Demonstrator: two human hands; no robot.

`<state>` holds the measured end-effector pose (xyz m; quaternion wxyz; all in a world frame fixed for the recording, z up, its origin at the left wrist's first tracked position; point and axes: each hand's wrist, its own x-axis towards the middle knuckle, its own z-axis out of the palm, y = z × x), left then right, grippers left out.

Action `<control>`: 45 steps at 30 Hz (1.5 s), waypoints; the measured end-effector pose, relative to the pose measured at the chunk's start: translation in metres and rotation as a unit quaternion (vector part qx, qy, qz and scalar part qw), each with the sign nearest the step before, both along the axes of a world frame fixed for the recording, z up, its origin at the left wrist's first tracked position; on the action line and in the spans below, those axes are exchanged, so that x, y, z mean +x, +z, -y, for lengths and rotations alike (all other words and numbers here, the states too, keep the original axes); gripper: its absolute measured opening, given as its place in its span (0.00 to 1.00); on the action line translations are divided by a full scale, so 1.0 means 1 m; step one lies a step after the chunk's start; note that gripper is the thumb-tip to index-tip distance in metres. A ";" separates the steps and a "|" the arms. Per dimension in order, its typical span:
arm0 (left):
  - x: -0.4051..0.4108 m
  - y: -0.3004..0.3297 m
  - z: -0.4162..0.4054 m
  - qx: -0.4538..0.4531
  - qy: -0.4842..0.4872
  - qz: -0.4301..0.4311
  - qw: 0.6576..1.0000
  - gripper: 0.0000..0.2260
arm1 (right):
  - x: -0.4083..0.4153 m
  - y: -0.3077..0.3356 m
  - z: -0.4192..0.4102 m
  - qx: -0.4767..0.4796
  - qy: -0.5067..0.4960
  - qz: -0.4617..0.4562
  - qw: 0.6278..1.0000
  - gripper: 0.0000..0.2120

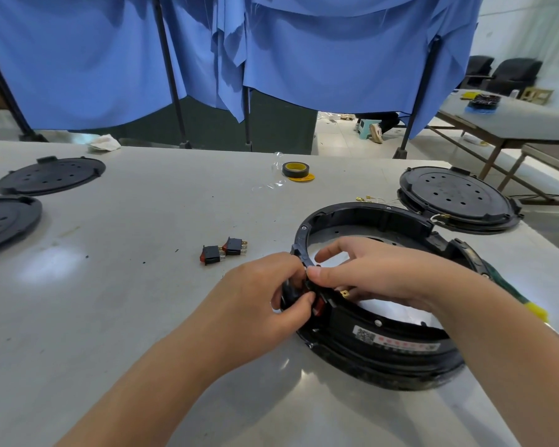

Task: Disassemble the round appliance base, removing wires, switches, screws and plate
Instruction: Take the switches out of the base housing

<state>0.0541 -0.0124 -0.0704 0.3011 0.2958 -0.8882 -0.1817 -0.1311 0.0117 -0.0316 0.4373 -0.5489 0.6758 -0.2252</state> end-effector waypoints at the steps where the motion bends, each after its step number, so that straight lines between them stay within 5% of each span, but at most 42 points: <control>1: 0.000 0.000 0.000 0.000 0.001 -0.002 1.000 0.06 | 0.000 0.000 0.000 -0.003 -0.001 0.002 1.000 0.25; 20: 0.003 0.005 -0.001 -0.017 0.010 -0.012 1.000 0.06 | -0.004 -0.001 0.002 0.004 0.015 0.026 1.000 0.14; 30: 0.024 0.011 0.022 0.163 0.067 -0.086 0.981 0.03 | -0.005 0.000 -0.001 0.002 0.035 0.009 0.999 0.12; 35: 0.029 -0.005 0.046 0.152 0.199 -0.142 0.958 0.03 | -0.006 -0.001 -0.001 -0.002 0.039 0.003 0.999 0.12; 40: 0.025 -0.026 0.064 0.055 0.325 -0.043 0.943 0.02 | -0.005 -0.001 -0.002 -0.002 0.042 0.004 0.999 0.12; 45: 0.024 -0.034 0.071 0.058 0.348 0.010 0.936 0.04 | -0.004 0.000 -0.003 -0.004 0.037 -0.006 0.999 0.13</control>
